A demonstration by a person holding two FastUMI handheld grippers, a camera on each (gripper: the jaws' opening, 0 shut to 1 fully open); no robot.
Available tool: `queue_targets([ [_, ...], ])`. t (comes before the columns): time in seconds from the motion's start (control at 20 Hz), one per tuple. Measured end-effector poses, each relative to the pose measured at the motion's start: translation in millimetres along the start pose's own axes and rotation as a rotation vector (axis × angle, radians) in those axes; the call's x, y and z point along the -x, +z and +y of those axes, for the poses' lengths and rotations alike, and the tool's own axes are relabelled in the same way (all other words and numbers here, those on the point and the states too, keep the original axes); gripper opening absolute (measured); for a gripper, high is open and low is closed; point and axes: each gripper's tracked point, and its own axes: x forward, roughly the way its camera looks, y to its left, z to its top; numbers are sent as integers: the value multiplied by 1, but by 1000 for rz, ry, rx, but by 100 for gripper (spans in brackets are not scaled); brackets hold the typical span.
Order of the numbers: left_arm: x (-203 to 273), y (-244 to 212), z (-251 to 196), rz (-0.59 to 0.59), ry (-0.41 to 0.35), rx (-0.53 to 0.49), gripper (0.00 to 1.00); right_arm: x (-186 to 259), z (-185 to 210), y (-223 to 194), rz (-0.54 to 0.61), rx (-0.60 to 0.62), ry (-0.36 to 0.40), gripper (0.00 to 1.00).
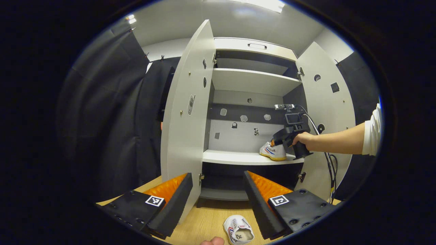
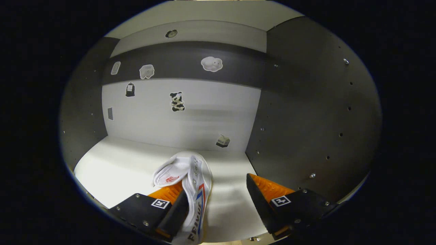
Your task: Grab one shoe with the right hand and put it into the shoe cabinet, grab the other shoe with the left hand and put it into the shoe cabinet; then close the right door with the right hand and the left door with the left hand.
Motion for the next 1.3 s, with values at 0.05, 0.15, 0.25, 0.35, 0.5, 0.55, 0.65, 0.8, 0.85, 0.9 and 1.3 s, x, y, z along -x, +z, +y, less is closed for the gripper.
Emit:
queue_targets([
  [0.05, 1, 0, -2, -4, -5, 0, 96, 7, 0, 0, -11, -1, 10, 93],
  [0.15, 4, 3, -6, -9, -11, 5, 96, 22, 2, 4, -44, -2, 28, 93],
  [0.25, 6, 3, -8, -8, -16, 6, 96, 43, 10, 12, -86, 4, 67, 93],
  [0.35, 9, 4, -10, -8, -19, 2, 96, 69, 19, 16, -128, 31, 108, 93],
  [0.5, 14, 6, -13, -8, -21, -5, 96, 112, 36, 18, -191, 48, 180, 94],
  [0.55, 16, 7, -13, -7, -21, -7, 96, 127, 40, 17, -211, 52, 200, 94],
  [0.65, 19, 7, -15, -4, -23, -5, 96, 159, 42, 14, -268, 51, 228, 95],
  [0.8, 23, 3, -17, 13, -25, 3, 96, 210, 34, 5, -368, 13, 243, 94],
  [0.85, 24, 1, -18, 19, -25, 5, 96, 228, 30, -1, -408, -3, 246, 94],
  [0.9, 24, -2, -19, 27, -26, 4, 96, 246, 23, -9, -439, -16, 242, 94],
  [1.3, 15, -34, -32, 123, -55, -25, 96, 338, -12, -101, -540, -28, 174, 94],
])
